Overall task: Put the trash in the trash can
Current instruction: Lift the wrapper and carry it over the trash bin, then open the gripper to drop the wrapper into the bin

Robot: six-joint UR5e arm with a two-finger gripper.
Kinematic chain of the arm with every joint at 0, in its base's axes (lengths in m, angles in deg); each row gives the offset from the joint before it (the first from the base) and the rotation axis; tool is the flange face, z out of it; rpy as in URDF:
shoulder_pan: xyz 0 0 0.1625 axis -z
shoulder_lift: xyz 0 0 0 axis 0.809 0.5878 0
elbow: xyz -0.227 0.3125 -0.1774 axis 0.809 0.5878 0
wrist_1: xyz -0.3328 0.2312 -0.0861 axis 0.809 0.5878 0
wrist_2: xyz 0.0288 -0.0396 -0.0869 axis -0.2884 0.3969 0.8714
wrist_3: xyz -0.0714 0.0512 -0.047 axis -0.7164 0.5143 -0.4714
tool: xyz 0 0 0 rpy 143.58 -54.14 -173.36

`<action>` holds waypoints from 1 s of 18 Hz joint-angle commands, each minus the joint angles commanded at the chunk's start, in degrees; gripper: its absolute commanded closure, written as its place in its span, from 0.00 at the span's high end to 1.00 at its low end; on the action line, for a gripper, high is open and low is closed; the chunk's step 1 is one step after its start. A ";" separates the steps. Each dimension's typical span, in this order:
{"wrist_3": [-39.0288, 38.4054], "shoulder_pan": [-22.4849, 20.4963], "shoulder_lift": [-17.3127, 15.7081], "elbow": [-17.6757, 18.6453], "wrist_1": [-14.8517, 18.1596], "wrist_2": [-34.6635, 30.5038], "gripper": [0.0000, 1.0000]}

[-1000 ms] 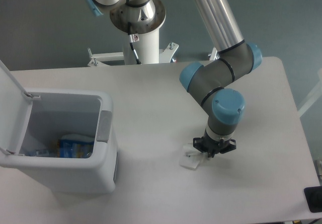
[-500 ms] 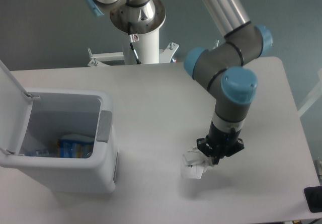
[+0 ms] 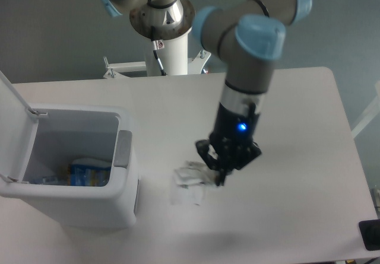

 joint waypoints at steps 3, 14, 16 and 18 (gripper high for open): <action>-5.27 3.07 -4.93 1.58 -0.09 2.04 0.00; -2.92 10.20 -5.47 8.62 -1.23 1.34 1.00; -2.92 10.20 -5.47 8.18 -1.14 1.25 1.00; -2.83 10.12 -5.47 7.48 -1.23 1.25 1.00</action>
